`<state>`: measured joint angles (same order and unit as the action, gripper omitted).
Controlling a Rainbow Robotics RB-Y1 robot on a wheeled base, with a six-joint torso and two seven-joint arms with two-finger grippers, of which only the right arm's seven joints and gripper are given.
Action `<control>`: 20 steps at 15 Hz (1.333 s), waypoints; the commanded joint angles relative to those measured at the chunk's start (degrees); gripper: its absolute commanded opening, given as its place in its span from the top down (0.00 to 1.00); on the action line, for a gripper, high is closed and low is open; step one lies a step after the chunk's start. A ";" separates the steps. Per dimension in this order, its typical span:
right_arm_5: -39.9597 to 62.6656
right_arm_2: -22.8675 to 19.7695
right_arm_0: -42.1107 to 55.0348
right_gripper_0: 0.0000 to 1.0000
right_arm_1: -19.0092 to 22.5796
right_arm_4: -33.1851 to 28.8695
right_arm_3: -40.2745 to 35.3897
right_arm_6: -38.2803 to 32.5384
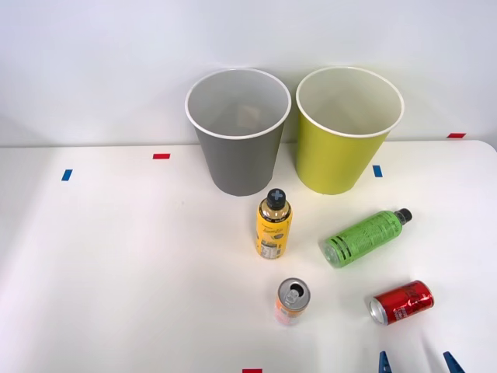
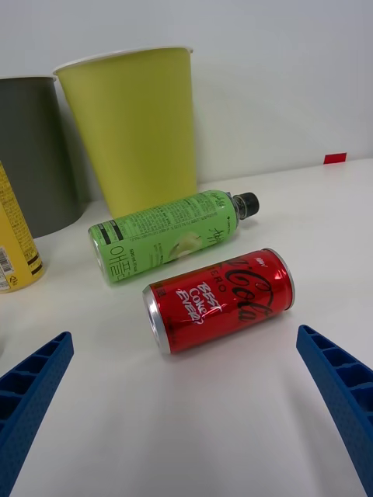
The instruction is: Put cans in the gray bin, plastic bottles in the light green bin
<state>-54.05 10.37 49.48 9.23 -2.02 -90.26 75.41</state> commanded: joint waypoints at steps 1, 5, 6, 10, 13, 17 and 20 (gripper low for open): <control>0.00 0.00 0.00 0.00 0.00 0.00 0.00 0.00; 0.00 0.00 0.00 0.00 0.00 0.00 0.00 0.00; 0.00 0.00 0.00 0.00 0.00 0.00 0.00 0.00; 0.00 0.00 0.00 0.00 0.00 0.00 0.00 0.00; 0.00 0.00 0.00 0.00 0.00 0.00 0.00 0.00; 0.00 0.00 0.00 0.00 0.00 0.00 0.00 0.00; 0.00 0.00 0.00 0.00 0.00 0.00 0.00 0.00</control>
<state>-54.05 10.37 49.48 9.23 -2.02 -90.26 75.41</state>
